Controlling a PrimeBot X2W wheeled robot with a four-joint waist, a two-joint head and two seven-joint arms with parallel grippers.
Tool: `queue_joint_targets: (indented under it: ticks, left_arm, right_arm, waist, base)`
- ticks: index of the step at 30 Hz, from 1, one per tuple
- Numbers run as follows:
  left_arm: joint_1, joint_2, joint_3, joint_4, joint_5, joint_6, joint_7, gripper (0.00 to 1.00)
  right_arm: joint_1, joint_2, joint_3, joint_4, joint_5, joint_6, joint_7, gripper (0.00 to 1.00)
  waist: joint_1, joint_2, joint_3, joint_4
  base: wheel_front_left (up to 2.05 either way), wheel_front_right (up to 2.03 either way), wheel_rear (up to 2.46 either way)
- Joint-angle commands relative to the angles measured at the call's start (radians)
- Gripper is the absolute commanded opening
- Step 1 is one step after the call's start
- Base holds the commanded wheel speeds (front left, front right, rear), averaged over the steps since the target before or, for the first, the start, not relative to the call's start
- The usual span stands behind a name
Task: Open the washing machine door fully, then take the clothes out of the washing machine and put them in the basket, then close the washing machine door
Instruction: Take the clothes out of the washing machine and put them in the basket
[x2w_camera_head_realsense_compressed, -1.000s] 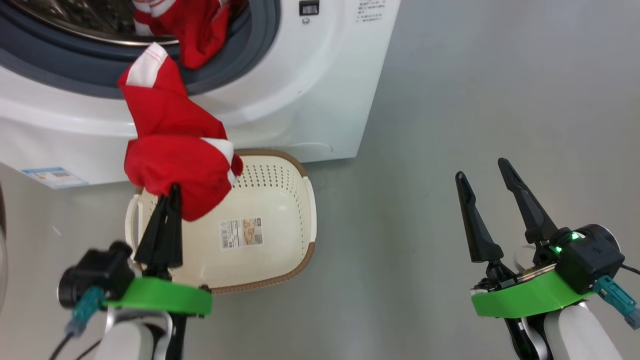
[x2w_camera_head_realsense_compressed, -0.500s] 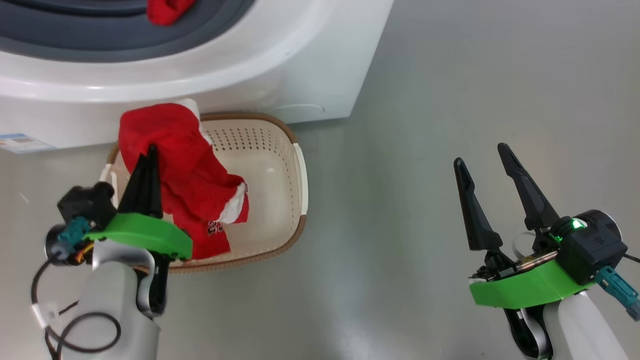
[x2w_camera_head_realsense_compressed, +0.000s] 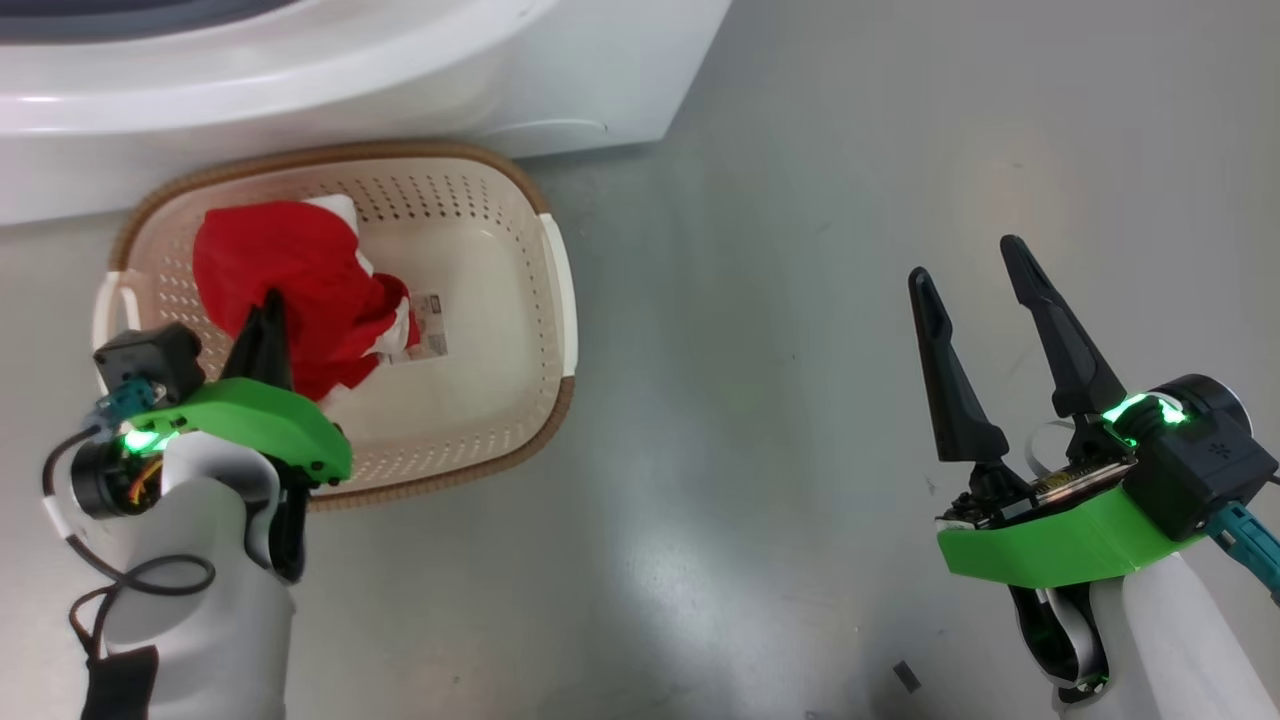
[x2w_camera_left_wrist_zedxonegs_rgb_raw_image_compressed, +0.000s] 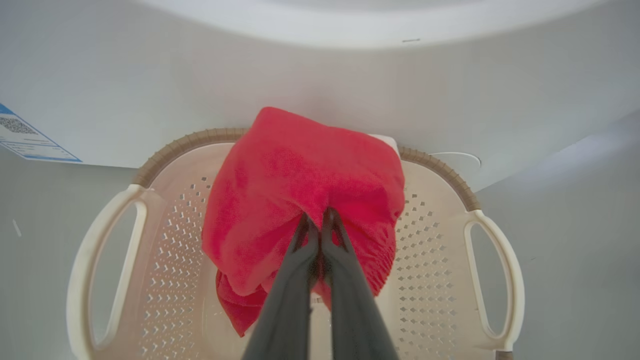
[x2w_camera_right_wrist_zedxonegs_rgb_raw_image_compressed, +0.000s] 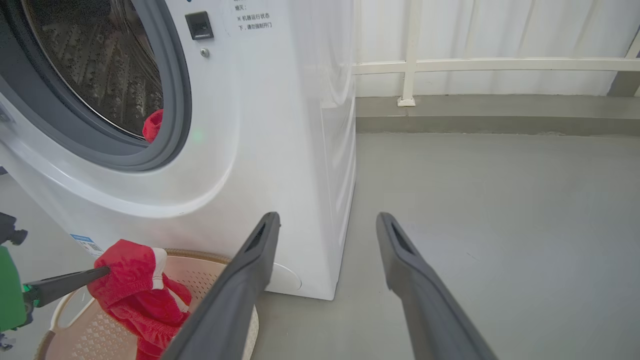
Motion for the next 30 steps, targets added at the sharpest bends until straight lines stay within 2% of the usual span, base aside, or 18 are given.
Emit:
queue_joint_targets:
  ticks: [1, 12, 13, 14, 15, 16, 21, 30]
  left_arm:
    - [-0.002, 0.039, 0.025, 0.007, 0.002, -0.007, -0.008, 0.00]
    - [-0.089, 0.070, 0.039, 0.249, -0.023, -0.008, -0.008, 0.00]
    - [-0.093, 0.071, 0.041, 0.258, -0.027, -0.008, -0.008, 0.30]
    - [-0.095, 0.070, 0.045, 0.265, -0.033, -0.005, -0.008, 0.49]
    - [-0.097, 0.071, 0.045, 0.270, -0.035, -0.003, -0.008, 0.94]
    - [-0.098, 0.072, 0.044, 0.275, -0.036, -0.002, -0.008, 1.00]
    - [-0.105, 0.075, 0.032, 0.288, -0.037, -0.005, -0.007, 1.00]
    - [-0.082, 0.081, -0.066, 0.289, 0.035, -0.009, -0.006, 1.00]
  right_arm:
    - [-0.001, -0.002, 0.026, -0.027, 0.011, 0.006, -0.006, 1.00]
    - [-0.014, -0.002, 0.031, -0.033, 0.021, 0.006, -0.006, 1.00]
    - [-0.016, -0.002, 0.032, -0.033, 0.021, 0.006, -0.006, 1.00]
    - [-0.017, -0.002, 0.033, -0.033, 0.022, 0.006, -0.006, 1.00]
    - [-0.018, -0.002, 0.034, -0.033, 0.023, 0.006, -0.006, 1.00]
    - [-0.019, -0.002, 0.034, -0.032, 0.024, 0.006, -0.006, 1.00]
    - [-0.024, -0.002, 0.036, -0.029, 0.028, 0.006, -0.006, 1.00]
    - [-0.027, -0.002, 0.034, -0.012, 0.042, 0.006, -0.006, 1.00]
  waist:
    - [0.0000, 0.0000, 0.035, -0.024]
    - [0.0000, 0.0000, 0.087, -0.047]
    - [0.0000, 0.0000, 0.090, -0.048]
    - [0.0000, 0.0000, 0.092, -0.048]
    - [0.0000, 0.0000, 0.094, -0.049]
    - [0.0000, 0.0000, 0.096, -0.050]
    - [0.0000, 0.0000, 0.098, -0.051]
    - [0.0000, 0.0000, 0.055, -0.048]
  base:
    - [0.00, 0.00, 0.00]
    - [0.00, 0.00, 0.00]
    - [0.00, 0.00, 0.00]
    - [0.00, 0.00, 0.00]
    - [0.00, 0.00, 0.00]
    - [0.00, 0.00, 0.00]
    - [0.00, 0.00, 0.00]
    - [0.00, 0.00, 0.00]
